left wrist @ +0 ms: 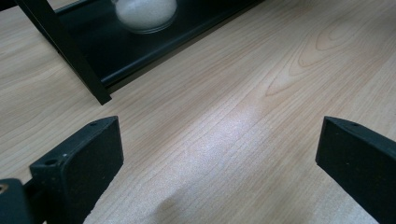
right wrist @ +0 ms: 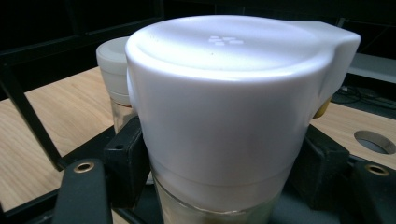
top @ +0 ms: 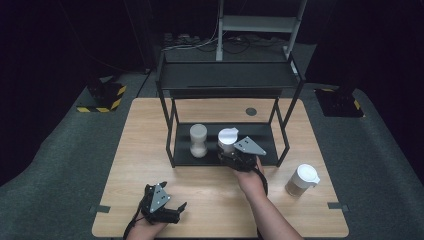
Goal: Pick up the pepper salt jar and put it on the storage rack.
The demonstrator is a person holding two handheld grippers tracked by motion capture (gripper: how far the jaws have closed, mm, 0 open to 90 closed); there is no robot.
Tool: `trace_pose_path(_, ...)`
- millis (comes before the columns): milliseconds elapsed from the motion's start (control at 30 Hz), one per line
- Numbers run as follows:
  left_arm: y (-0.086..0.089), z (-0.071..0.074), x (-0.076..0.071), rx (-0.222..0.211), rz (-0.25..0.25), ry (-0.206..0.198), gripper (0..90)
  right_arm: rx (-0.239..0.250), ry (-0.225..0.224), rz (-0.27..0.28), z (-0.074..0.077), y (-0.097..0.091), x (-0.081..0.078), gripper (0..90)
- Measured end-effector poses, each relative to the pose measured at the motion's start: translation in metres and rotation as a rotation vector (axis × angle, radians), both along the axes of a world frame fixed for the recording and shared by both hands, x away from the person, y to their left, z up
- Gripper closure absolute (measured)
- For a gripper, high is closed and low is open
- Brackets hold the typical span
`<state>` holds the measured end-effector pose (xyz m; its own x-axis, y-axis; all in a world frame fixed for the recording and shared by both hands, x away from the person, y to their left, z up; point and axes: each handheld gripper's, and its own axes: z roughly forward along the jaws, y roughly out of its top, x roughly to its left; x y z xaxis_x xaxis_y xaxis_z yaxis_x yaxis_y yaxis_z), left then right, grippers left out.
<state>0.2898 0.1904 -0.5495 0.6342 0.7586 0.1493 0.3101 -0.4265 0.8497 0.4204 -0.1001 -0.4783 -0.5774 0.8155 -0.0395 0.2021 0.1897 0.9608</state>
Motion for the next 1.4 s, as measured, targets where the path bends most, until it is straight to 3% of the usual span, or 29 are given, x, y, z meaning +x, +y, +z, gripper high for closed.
trace_pose_path(933, 0.001, 0.000, -0.001, -0.015, -0.005, -0.004, 1.1, -0.024, 0.003, -0.017, -0.016, 0.019, 0.029, 30.2)
trace_pose_path(1400, 0.002, 0.000, -0.001, -0.021, -0.006, -0.005, 1.1, -0.033, 0.030, -0.040, -0.026, 0.023, 0.042, 30.2)
